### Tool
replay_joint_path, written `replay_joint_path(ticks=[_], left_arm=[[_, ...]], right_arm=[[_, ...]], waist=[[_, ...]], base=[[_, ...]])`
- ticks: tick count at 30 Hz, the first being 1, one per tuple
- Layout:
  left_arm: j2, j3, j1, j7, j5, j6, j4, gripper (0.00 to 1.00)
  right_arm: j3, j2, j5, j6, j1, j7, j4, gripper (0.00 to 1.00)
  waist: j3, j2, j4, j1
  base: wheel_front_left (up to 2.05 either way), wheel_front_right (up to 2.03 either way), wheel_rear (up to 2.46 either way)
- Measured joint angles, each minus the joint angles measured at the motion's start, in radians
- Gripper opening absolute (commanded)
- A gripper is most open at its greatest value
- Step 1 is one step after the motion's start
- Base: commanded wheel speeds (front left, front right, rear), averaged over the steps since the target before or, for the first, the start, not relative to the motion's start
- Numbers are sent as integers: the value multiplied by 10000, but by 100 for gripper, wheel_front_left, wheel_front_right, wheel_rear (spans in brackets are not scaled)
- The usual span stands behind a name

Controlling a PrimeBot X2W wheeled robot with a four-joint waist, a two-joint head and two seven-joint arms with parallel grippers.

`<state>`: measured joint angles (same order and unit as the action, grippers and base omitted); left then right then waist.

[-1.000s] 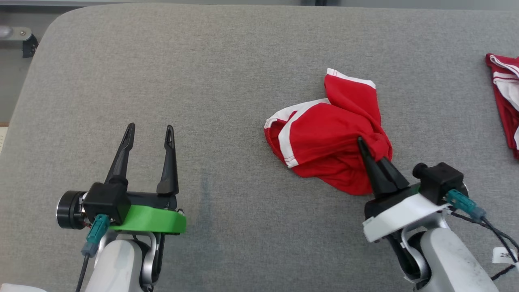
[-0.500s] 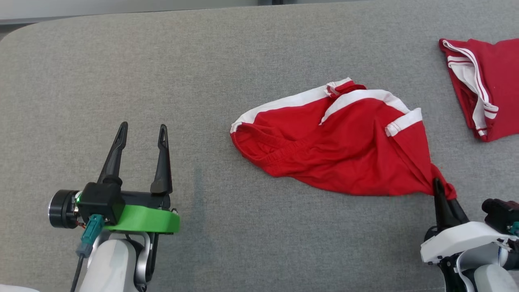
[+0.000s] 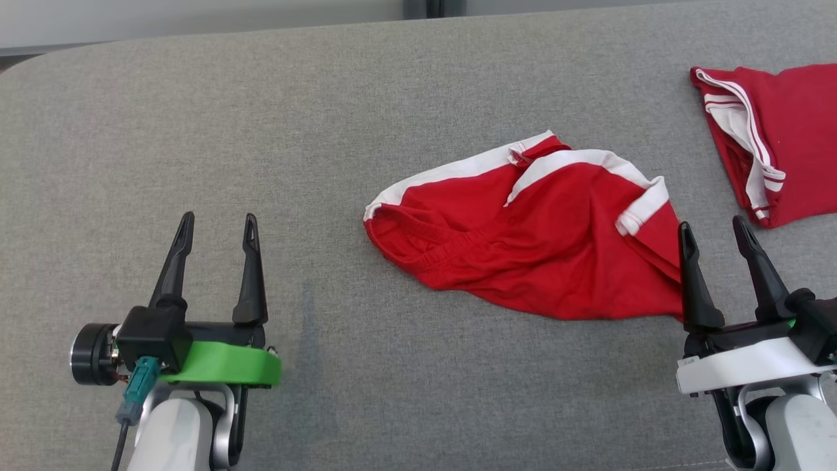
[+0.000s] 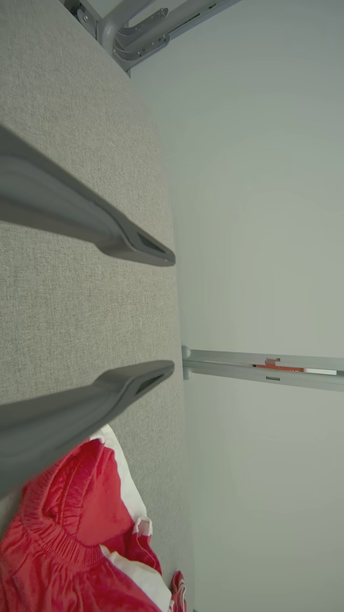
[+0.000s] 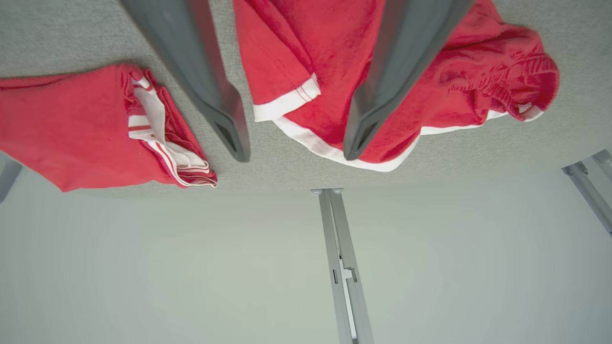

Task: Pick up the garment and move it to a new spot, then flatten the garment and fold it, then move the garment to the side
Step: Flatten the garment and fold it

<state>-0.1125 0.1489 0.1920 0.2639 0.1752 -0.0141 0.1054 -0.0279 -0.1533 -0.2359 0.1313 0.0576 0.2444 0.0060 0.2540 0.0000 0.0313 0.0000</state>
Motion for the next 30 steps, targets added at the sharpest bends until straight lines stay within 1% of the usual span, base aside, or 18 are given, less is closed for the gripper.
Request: replay_joint_path(ticks=[4, 9, 21, 24, 27, 30], left_arm=[[4, -56, -253, 0, 33, -35, 54, 100], [0, -94, -543, 0, 61, -54, 63, 100], [-69, -12, -677, 0, 84, -33, 58, 100], [-84, 303, -434, -56, 21, 184, -42, 100], [-12, 920, 393, -489, -17, 644, -107, 100], [215, 1822, 1465, -1358, 31, 1064, 121, 100]], right_arm=[[140, -88, 291, 0, -180, -347, -642, 100], [82, 65, 405, 0, -527, -731, -1246, 100], [19, 171, 311, 0, -758, -1020, -1551, 100], [8, 180, 265, 0, -763, -1041, -1613, 100], [31, 182, 259, 0, -729, -1072, -1684, 100], [115, 153, 253, 0, -614, -1118, -1718, 100]], waist=[[-227, 0, 52, 0], [-484, 0, 124, 0], [-582, 0, 129, 0], [-496, 0, 118, 0], [-336, 0, 100, 0], [-102, 0, 37, 0]], base=[[0, 0, 0], [0, 0, 0], [0, 0, 0], [0, 0, 0], [0, 0, 0], [0, 0, 0]])
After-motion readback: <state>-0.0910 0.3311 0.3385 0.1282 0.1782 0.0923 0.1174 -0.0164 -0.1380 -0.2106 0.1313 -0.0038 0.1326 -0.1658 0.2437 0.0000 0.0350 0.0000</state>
